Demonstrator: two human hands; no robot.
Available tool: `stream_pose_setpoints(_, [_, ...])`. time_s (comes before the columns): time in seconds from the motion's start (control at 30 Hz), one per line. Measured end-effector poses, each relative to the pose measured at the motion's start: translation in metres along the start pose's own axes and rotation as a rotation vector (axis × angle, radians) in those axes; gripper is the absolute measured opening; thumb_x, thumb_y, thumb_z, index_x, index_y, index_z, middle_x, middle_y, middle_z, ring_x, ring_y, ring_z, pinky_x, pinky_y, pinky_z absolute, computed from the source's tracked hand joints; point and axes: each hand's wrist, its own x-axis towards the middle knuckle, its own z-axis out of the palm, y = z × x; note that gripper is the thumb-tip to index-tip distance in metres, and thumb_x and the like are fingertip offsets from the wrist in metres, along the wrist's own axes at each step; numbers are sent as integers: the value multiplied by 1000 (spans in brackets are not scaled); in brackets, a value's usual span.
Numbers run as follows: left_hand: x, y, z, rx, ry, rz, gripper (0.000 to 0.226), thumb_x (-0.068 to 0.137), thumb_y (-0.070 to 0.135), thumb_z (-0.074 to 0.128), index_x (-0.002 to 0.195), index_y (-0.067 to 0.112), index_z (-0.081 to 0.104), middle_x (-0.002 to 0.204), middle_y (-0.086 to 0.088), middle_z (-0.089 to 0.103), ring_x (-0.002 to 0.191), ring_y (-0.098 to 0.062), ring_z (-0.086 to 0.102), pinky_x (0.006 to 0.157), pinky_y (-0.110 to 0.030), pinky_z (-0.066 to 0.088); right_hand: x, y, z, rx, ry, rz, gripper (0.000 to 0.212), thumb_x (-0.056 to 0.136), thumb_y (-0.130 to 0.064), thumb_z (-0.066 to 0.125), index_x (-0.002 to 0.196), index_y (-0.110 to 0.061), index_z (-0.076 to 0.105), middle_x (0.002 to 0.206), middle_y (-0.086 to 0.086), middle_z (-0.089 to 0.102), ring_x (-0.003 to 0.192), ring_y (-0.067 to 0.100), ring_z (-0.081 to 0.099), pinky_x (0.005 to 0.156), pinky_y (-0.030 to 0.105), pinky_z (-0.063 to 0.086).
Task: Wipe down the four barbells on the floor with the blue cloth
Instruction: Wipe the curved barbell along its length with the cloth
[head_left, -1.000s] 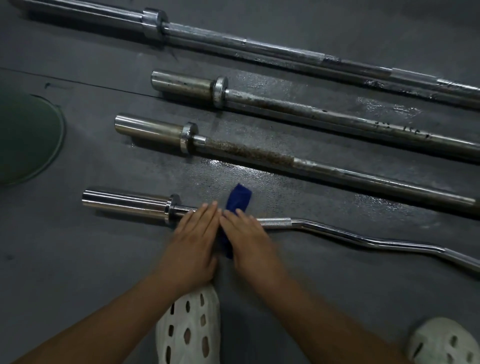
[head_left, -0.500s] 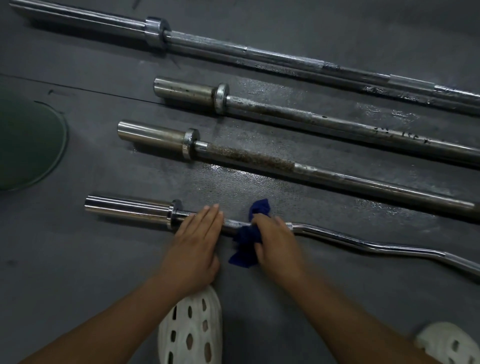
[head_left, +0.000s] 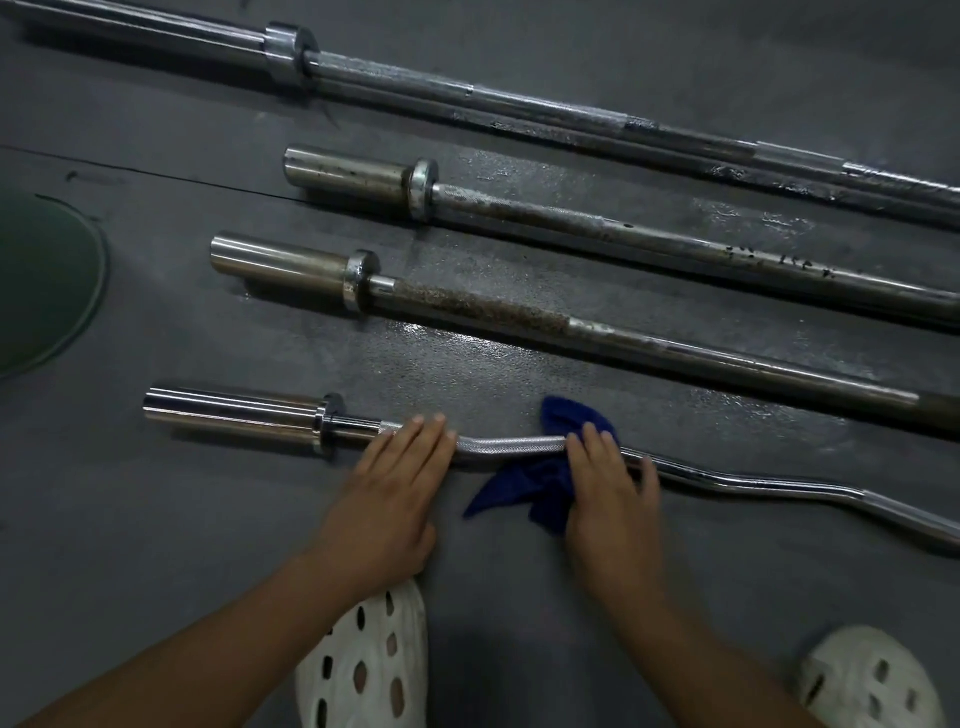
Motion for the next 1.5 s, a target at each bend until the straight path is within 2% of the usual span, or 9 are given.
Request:
stream_pose_setpoints(0.17, [0,6,-1,9,-30,-21,97,66,34,61,155,15,29,162,-12,24,149,-30,21,119,-45,13,8,-45,5,79,-9,-118,56,80,-21,38,132,-11,60,140,10,55,130,28,52,109,46,21])
stream_pose_setpoints(0.23, [1,3,-1,17,-31,-11,98,66,34,63,156,17,26,162,-11,23,150,-29,20,119,-44,12,9,-29,5,50,-12,-189,57,80,-20,46,135,-12,56,144,9,52,132,25,50,111,48,24])
stream_pose_setpoints(0.4, [3,8,-2,6,-30,-26,97,65,33,60,155,15,29,162,-11,23,149,-31,22,118,-47,14,0,8,-5,76,2,134,66,78,-3,51,144,-12,47,154,6,39,144,23,34,117,53,20])
stream_pose_setpoints(0.6, [10,17,-6,34,-11,22,95,63,33,61,152,14,36,160,-11,31,146,-31,31,115,-48,18,6,-10,-4,56,-45,-171,67,79,-29,29,140,-12,52,148,7,47,136,22,45,113,52,31])
stream_pose_setpoints(0.77, [10,19,-6,33,-10,21,94,62,32,60,151,15,37,159,-11,32,145,-32,33,115,-49,21,-1,25,-6,32,-34,101,65,83,-10,46,147,-13,42,157,6,34,146,22,30,117,53,19])
stream_pose_setpoints(0.93, [9,19,-8,42,-24,19,96,61,33,62,152,16,35,159,-11,33,144,-32,34,114,-49,19,2,9,-4,23,-79,-160,63,81,-28,43,142,-14,49,152,6,42,139,24,42,114,48,23])
stream_pose_setpoints(1.13, [10,21,-6,63,-36,17,96,63,35,63,153,17,34,159,-11,31,145,-31,32,115,-49,17,-12,49,-8,49,33,209,70,81,-1,54,148,-15,41,157,4,33,146,21,28,118,50,11])
stream_pose_setpoints(1.3, [14,28,-9,68,-28,43,93,64,34,62,152,15,37,160,-10,31,146,-29,31,114,-49,18,-5,30,3,-19,0,-138,58,80,-23,52,138,-14,54,147,5,48,134,24,48,107,47,22])
stream_pose_setpoints(1.5, [20,34,-5,73,-32,67,93,64,33,60,152,13,36,160,-8,31,146,-27,32,115,-49,20,-23,68,-10,19,58,245,70,76,-7,44,147,-11,43,155,7,36,144,24,33,116,52,17])
